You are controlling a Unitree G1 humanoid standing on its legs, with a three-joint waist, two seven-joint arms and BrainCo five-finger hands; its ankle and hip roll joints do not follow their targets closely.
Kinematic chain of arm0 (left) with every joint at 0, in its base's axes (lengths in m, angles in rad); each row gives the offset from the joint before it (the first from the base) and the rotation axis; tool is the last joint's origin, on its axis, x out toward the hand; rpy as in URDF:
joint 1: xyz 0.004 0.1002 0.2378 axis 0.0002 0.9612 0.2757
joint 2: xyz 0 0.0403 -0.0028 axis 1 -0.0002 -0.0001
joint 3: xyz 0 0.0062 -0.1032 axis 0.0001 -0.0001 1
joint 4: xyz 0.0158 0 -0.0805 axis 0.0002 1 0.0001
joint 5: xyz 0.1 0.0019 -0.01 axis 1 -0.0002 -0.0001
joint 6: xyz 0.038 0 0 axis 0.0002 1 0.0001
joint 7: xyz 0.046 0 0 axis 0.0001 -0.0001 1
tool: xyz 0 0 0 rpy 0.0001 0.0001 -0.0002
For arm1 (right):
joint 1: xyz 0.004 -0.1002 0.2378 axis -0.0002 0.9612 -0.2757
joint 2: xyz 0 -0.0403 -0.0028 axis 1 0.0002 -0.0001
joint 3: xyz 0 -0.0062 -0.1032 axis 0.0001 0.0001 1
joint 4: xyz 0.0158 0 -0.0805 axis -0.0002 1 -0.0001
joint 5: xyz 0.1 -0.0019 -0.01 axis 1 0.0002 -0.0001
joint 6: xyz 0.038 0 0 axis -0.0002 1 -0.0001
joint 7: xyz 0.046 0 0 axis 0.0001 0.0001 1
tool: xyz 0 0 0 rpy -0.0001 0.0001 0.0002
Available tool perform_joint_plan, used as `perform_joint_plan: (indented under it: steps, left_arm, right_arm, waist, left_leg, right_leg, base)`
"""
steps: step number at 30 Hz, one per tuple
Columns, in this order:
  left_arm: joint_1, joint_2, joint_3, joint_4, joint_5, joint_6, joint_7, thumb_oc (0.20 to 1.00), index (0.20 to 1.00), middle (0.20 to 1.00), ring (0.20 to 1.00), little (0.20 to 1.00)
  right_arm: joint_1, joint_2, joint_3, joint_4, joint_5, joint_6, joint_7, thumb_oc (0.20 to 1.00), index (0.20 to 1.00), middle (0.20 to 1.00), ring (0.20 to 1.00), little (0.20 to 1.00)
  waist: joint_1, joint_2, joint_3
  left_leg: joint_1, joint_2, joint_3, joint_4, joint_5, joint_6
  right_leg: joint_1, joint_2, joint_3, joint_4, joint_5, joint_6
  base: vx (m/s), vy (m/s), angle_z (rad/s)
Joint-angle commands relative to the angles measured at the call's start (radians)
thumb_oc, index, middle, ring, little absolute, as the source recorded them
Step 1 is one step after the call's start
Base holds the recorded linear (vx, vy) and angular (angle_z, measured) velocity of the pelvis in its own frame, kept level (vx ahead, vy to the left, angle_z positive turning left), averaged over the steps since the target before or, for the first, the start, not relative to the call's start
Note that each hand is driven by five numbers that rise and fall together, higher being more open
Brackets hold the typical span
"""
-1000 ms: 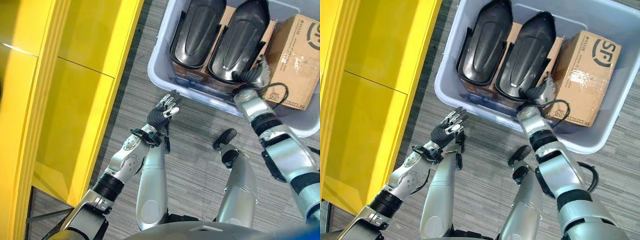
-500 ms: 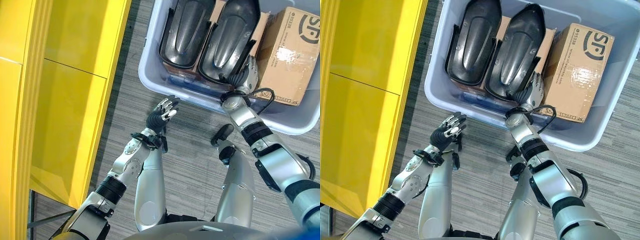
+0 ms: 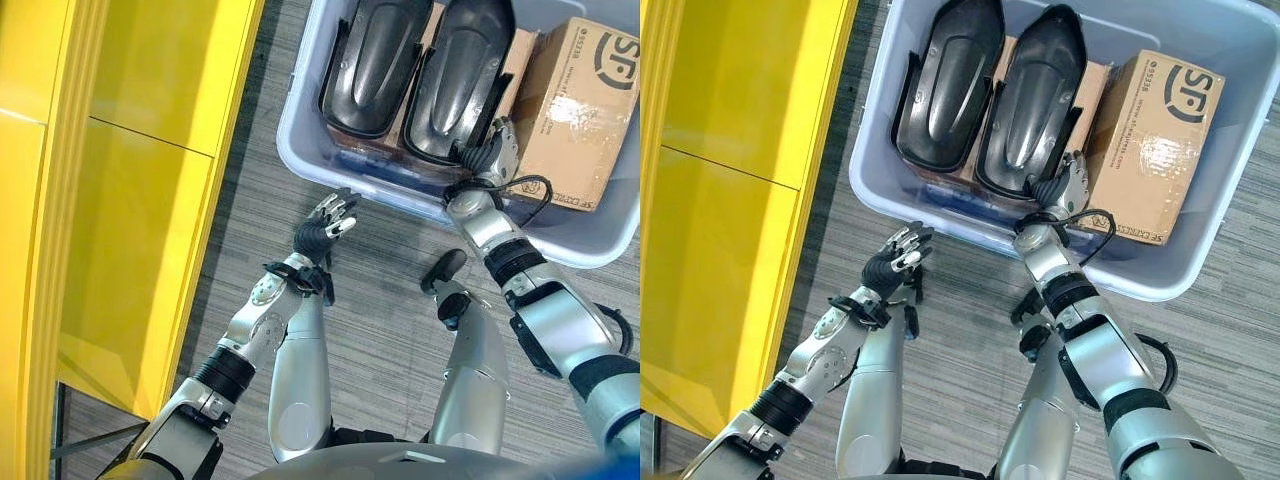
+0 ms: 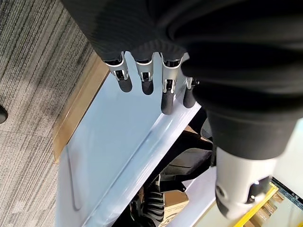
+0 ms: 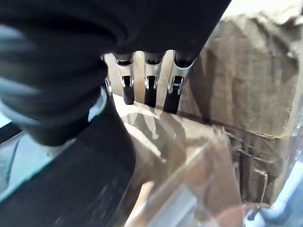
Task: Move parts from the plastic box to the shelf.
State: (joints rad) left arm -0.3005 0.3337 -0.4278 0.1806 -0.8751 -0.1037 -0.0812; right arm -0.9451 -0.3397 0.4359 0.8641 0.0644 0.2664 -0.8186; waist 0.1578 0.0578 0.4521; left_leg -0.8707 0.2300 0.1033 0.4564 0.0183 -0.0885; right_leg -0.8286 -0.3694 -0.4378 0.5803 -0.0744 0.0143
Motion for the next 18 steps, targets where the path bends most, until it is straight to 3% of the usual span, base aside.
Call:
perform_joint_plan:
  steps: [1, 4, 6, 9, 13, 14, 16, 18]
  left_arm:
    - [-0.027, -0.013, -0.022, -0.118, 0.003, -0.028, -0.022, 1.0, 1.0, 1.0, 1.0, 1.0]
    - [-0.039, -0.008, -0.027, -0.122, 0.002, -0.01, 0.0, 1.0, 1.0, 1.0, 1.0, 1.0]
    - [-0.029, -0.008, -0.035, -0.12, -0.006, -0.01, -0.015, 1.0, 1.0, 1.0, 1.0, 1.0]
    - [-0.024, -0.012, -0.047, -0.108, -0.015, -0.038, -0.021, 1.0, 1.0, 1.0, 1.0, 1.0]
    - [-0.024, -0.013, -0.052, -0.081, -0.022, -0.053, -0.046, 1.0, 1.0, 1.0, 1.0, 1.0]
    - [-0.02, -0.013, -0.051, -0.075, -0.019, -0.056, -0.057, 1.0, 1.0, 1.0, 1.0, 1.0]
    - [-0.015, -0.004, -0.055, -0.05, -0.012, -0.075, -0.081, 1.0, 1.0, 1.0, 1.0, 1.0]
    - [-0.007, 0.009, -0.048, -0.038, -0.019, -0.089, -0.107, 1.0, 1.0, 1.0, 1.0, 1.0]
  right_arm:
    - [0.102, 0.087, 0.053, 0.08, 0.058, 0.059, 0.112, 0.2, 0.2, 0.2, 0.2, 0.2]
    - [0.078, 0.079, 0.051, 0.087, 0.014, 0.085, 0.094, 0.2, 0.2, 0.2, 0.2, 0.2]
    - [0.058, 0.054, 0.063, 0.087, -0.153, 0.108, 0.032, 0.2, 0.2, 0.2, 0.2, 0.2]
    - [0.044, 0.037, 0.069, 0.101, -0.174, 0.153, -0.004, 0.2, 0.2, 0.2, 0.2, 0.2]
    - [0.037, 0.032, 0.08, 0.144, -0.189, 0.167, -0.011, 0.2, 0.2, 0.2, 0.2, 0.2]
    - [0.039, 0.027, 0.084, 0.154, -0.192, 0.157, -0.004, 0.2, 0.2, 0.2, 0.2, 0.2]
    - [0.043, 0.017, 0.09, 0.187, -0.148, 0.069, -0.029, 0.2, 0.2, 0.2, 0.2, 0.2]
    - [0.05, -0.002, 0.059, 0.191, -0.111, -0.071, -0.095, 0.2, 0.2, 0.2, 0.2, 0.2]
  waist:
    - [0.071, 0.063, 0.068]
    - [0.075, 0.068, 0.068]
    - [0.077, 0.076, 0.068]
    - [0.078, 0.088, 0.068]
    - [0.079, 0.096, 0.068]
    - [0.08, 0.099, 0.068]
    - [0.081, 0.105, 0.068]
    - [0.077, 0.104, 0.068]
  left_leg:
    - [0.009, -0.048, 0.066, -0.064, 0.006, 0.022]
    - [-0.002, -0.053, 0.06, -0.064, 0.008, 0.025]
    - [-0.012, -0.056, 0.054, -0.061, 0.01, 0.026]
    - [-0.025, -0.062, 0.05, -0.055, 0.01, 0.028]
    - [-0.027, -0.063, 0.053, -0.053, 0.01, 0.029]
    - [-0.024, -0.064, 0.054, -0.056, 0.011, 0.029]
    - [0.008, -0.061, 0.06, -0.06, 0.008, 0.029]
    - [0.068, -0.054, 0.073, -0.079, 0.006, 0.027]
  right_leg:
    - [0.008, -0.017, 0.053, 0.078, -0.006, 0.135]
    - [0.0, -0.021, 0.051, 0.089, -0.008, 0.136]
    - [-0.01, -0.023, 0.054, 0.096, -0.007, 0.138]
    - [-0.022, -0.026, 0.061, 0.102, -0.009, 0.139]
    - [-0.027, -0.03, 0.066, 0.105, -0.011, 0.137]
    - [-0.027, -0.03, 0.067, 0.105, -0.011, 0.136]
    - [-0.001, -0.034, 0.069, 0.097, -0.01, 0.135]
    - [0.053, -0.038, 0.062, 0.067, -0.003, 0.135]
  base:
    - [0.0, 0.0, 0.0]
    - [0.01, -0.015, 0.05]
    - [0.0, -0.019, 0.05]
    - [0.0, 0.0, 0.0]
    - [-0.02, -0.022, 0.04]
    - [-0.03, -0.052, 0.04]
    - [-0.04, -0.086, 0.06]
    - [-0.03, -0.099, 0.02]
